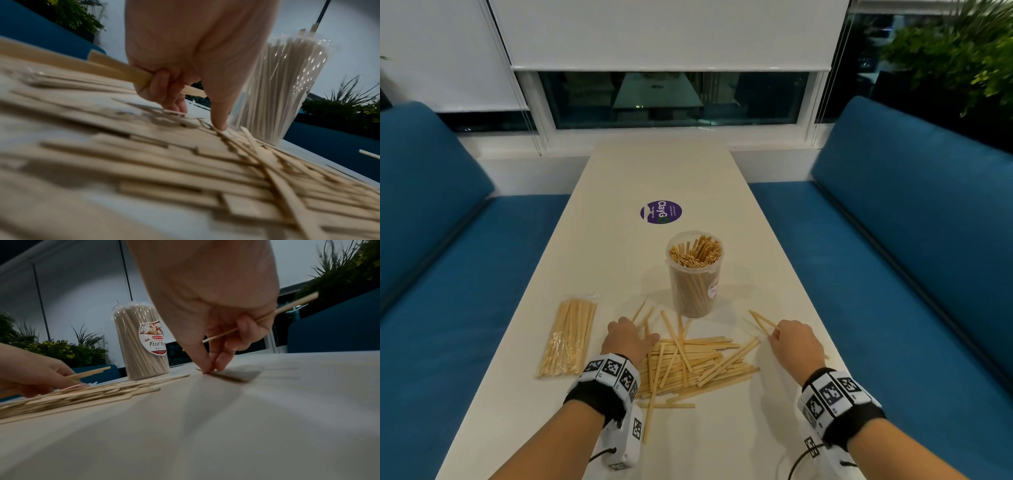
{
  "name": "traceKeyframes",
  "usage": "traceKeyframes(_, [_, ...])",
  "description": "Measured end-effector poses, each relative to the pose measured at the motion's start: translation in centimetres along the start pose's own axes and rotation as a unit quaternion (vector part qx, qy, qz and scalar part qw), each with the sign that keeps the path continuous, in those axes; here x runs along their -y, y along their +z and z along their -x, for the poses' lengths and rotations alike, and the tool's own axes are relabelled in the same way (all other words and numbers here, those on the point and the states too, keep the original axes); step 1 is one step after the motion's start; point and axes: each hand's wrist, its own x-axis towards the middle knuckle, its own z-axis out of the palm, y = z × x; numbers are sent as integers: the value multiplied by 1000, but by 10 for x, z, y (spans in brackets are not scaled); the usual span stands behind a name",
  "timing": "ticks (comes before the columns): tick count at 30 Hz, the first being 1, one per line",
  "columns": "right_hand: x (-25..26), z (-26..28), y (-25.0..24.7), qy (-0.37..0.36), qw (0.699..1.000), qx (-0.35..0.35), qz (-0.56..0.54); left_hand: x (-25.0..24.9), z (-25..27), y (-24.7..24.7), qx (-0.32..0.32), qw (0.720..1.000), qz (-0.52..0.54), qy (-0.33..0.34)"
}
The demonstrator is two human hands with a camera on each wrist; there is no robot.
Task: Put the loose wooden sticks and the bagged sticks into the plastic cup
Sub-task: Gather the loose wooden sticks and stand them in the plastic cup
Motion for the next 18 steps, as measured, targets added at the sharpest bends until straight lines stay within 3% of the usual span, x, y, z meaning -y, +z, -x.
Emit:
traceKeyframes(4, [2,2,0,-36,998,25,36,-4,0,3,-4,999,-19,42])
traceKeyframes(10, [20,11,-7,-101,991,40,-78,-5,0,0,5,1000,9,27])
traceKeyframes(14, [39,16,-14,-189,971,102,-107,-15,0,-4,31,999,25,32])
traceKeyframes(18, [43,18,-15,-290,942,166,26,-23,0,5,80,996,16,25])
